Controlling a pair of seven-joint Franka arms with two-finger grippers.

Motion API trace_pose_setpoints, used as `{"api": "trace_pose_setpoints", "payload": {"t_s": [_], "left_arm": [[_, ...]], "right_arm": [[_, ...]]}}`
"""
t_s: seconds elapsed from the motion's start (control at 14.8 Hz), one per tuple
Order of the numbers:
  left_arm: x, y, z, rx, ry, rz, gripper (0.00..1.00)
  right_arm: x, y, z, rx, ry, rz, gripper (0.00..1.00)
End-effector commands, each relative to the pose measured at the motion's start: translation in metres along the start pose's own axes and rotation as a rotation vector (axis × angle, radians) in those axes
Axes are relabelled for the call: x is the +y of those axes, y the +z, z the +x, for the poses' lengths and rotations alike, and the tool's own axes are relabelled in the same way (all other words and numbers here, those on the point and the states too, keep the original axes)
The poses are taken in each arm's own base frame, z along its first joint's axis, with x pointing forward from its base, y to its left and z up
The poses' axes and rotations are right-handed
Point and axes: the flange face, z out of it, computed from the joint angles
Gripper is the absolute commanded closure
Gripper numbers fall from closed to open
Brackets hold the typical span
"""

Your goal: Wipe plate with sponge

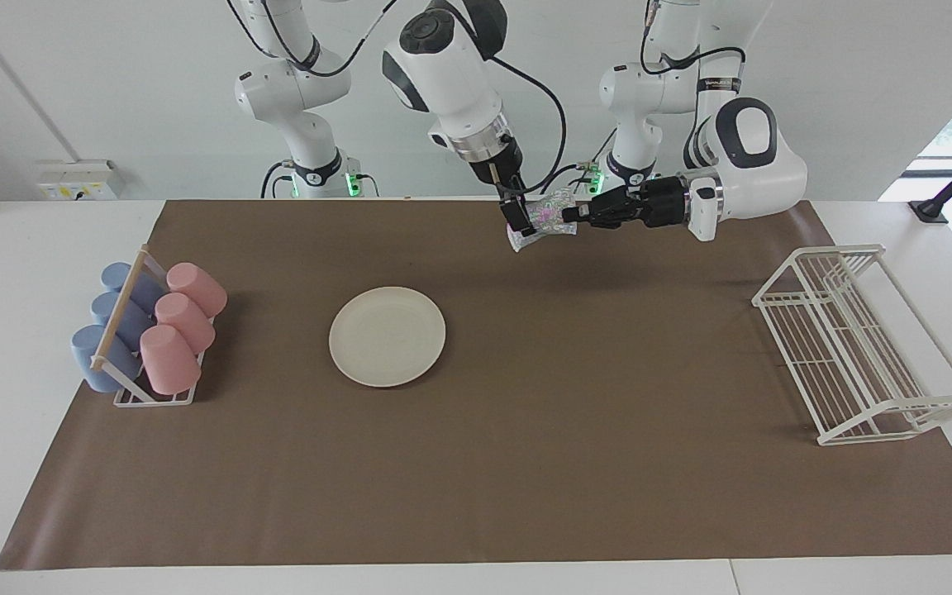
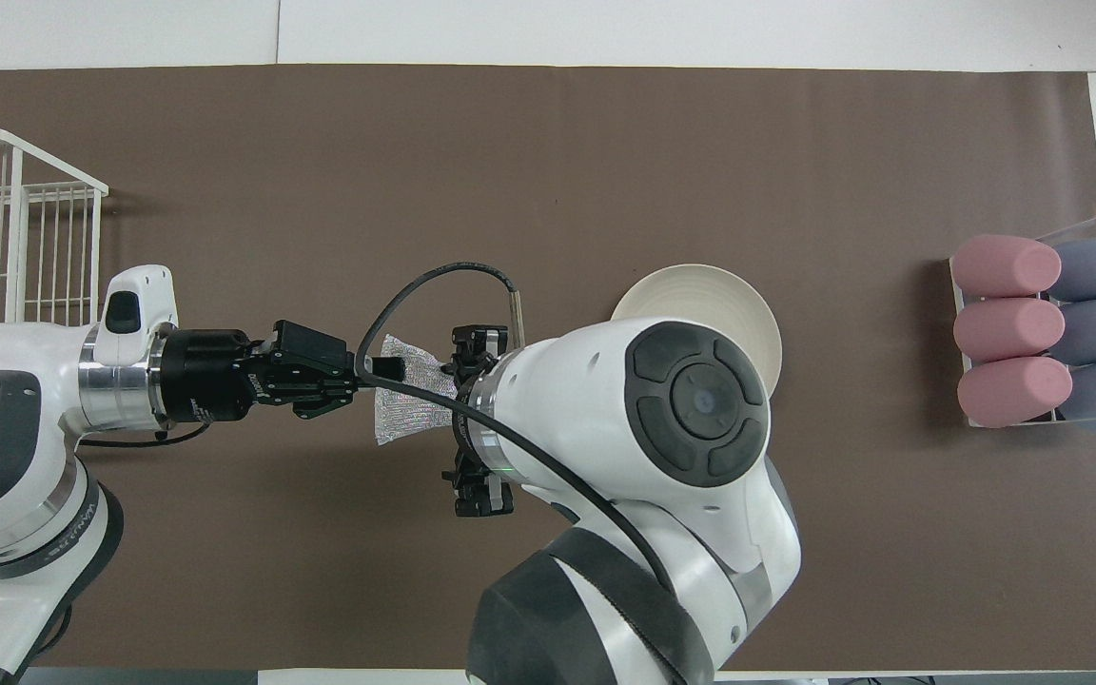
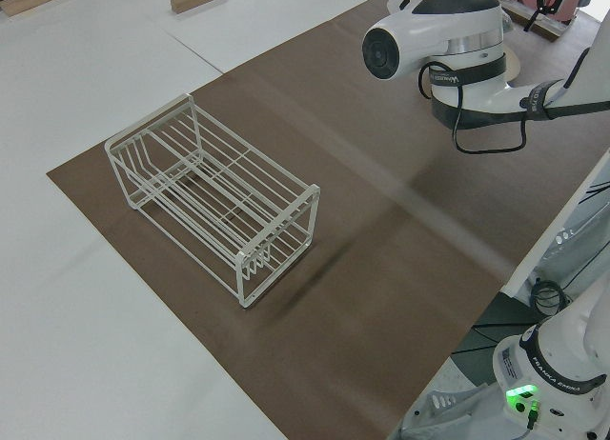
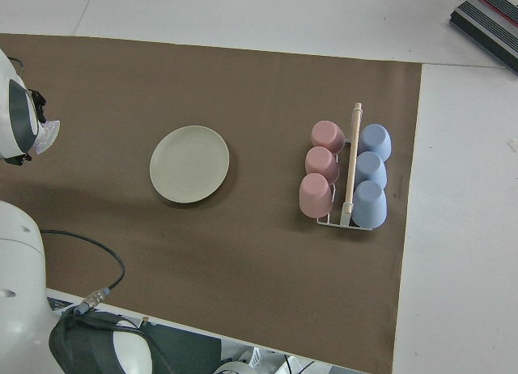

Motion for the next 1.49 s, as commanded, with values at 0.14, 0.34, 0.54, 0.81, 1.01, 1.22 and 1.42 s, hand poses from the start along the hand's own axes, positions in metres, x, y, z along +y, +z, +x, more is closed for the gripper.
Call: {"api": "trace_pose_setpoints", "payload": {"t_s": [0.14, 0.34, 0.54, 0.81, 1.01, 1.22, 1.42], "left_arm": [[-0.0022, -0.0041, -0.0095, 0.006, 0.006, -0.023, 1.0], [-0.0023, -0.004, -0.0097, 0.004, 0.006, -0.022, 1.0], [-0.0026, -0.0047, -0.0095, 0.005, 0.005, -0.02, 1.0], [-0.0029, -0.0046, -0.0095, 0.004, 0.003, -0.017, 1.0], [-0.0038, -0.0059, -0.0093, 0.005, -0.001, -0.017, 1.0], [0.0005, -0.0073, -0.0125, 0.011, 0.003, -0.014, 0.0], [0.0005, -0.0066, -0.0127, 0.009, 0.005, -0.014, 0.0]], "right_arm": [[0.0018, 0.0021, -0.0026, -0.008, -0.045, 0.007, 1.0], [-0.0023, 0.0004, -0.0006, -0.015, -0.06, 0.021, 1.0], [-0.0043, -0.0002, -0.0005, -0.022, -0.057, 0.03, 1.0], [-0.0043, 0.0003, -0.0002, -0.022, -0.058, 0.031, 1.0], [-0.0042, 0.0005, 0.0, -0.02, -0.069, 0.03, 1.0], [-0.0045, 0.0034, 0.0035, -0.013, -0.084, 0.023, 1.0], [-0.0044, 0.0036, 0.0037, -0.011, -0.086, 0.023, 1.0]]}}
